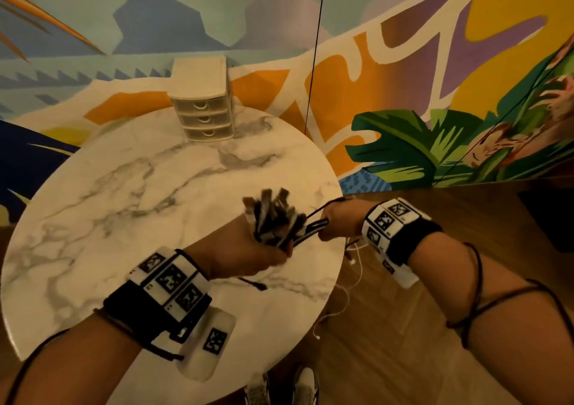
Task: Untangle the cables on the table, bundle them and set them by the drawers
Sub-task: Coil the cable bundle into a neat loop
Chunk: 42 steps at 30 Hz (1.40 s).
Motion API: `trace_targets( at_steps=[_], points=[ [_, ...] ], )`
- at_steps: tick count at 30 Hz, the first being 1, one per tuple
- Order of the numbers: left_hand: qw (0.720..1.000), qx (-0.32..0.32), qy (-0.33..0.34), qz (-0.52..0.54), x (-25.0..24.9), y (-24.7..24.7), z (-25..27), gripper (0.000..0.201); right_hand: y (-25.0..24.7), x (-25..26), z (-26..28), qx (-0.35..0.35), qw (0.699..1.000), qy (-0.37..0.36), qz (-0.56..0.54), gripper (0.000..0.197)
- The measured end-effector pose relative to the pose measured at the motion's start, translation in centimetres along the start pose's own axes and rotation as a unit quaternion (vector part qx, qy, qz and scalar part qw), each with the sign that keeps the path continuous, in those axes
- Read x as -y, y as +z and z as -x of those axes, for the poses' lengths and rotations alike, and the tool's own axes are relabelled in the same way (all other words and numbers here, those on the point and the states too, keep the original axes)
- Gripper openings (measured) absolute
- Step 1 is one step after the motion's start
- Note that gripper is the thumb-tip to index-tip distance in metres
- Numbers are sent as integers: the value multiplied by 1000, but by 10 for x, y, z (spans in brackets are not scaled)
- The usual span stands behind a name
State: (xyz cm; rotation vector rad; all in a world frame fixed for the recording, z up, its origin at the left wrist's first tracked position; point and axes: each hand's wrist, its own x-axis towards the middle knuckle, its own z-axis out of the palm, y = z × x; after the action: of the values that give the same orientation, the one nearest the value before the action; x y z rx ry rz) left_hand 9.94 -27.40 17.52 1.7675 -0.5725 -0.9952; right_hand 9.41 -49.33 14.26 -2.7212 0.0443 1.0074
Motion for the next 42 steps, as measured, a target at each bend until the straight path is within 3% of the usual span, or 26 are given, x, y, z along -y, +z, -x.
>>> trace_targets(
  at_steps=[2, 11, 13, 16, 20, 22, 25, 29, 34, 37, 42],
  points=[
    [996, 2, 0, -88, 3, 5, 0, 18, -10, 2, 3, -9, 1000, -3, 6, 29],
    [991, 15, 14, -128, 13, 13, -11, 22, -18, 21, 11, -76, 993, -85, -17, 23],
    [991, -11, 19, -130, 14, 14, -12, 25, -21, 24, 14, -100, 989, -107, -25, 18],
    [991, -97, 28, -90, 12, 13, -14, 33, -22, 25, 20, -95, 976, -129, -149, 16],
    [983, -171, 46, -50, 8, 13, -19, 10, -6, 33, 20, -155, 922, -116, -335, 26],
    [979, -199, 43, -17, 4, 13, -24, 3, 5, 41, 19, -216, 866, -123, -433, 33],
    [968, -239, 52, 57, -1, 14, -32, 12, 19, 58, 17, -281, 792, -124, -528, 39],
    [963, -253, 50, 72, -6, 16, -35, 25, 30, 71, 9, -354, 751, -131, -541, 43],
    [965, -232, 55, 109, -9, 17, -36, 12, 38, 74, 8, -404, 725, -109, -547, 41],
    [956, -221, 48, 190, -10, 12, -37, 10, 39, 79, 14, -424, 738, -104, -514, 32],
    [945, -209, 27, 249, -10, 7, -37, 18, 39, 75, 13, -440, 824, -116, -336, 41]
  ],
)
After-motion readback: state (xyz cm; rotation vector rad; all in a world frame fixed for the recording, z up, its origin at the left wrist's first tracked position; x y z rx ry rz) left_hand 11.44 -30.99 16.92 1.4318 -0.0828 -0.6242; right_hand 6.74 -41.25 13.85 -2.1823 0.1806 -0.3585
